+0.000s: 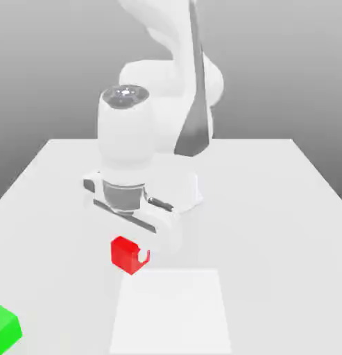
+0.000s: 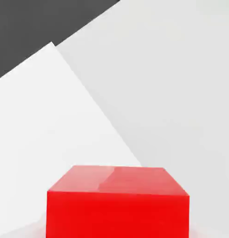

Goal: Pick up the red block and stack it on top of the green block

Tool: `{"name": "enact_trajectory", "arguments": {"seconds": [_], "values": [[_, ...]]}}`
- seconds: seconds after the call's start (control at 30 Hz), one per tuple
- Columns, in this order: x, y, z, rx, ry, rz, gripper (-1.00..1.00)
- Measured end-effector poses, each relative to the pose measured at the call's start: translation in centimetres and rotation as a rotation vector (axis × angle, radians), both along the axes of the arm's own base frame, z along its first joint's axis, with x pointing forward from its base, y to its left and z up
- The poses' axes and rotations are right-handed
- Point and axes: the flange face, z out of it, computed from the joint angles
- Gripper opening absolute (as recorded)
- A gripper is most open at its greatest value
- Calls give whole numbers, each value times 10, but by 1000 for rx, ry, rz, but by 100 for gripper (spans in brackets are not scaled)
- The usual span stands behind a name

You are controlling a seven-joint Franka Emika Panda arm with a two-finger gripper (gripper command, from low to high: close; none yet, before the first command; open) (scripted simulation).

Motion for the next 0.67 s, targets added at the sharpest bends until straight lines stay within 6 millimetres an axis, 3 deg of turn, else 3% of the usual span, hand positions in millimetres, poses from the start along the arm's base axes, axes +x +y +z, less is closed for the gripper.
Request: {"name": "enact_trajectory", "arguments": {"seconds": [0.2,0.4,0.53,0.57,0.67], "values": [[42,-81,11,5,3,-17,-100],[64,-169,16,30,-9,-32,-100],[67,-182,-34,35,-11,-33,-100],[66,-182,-43,35,-11,-33,100],[66,-182,-43,35,-11,-33,100]]}}
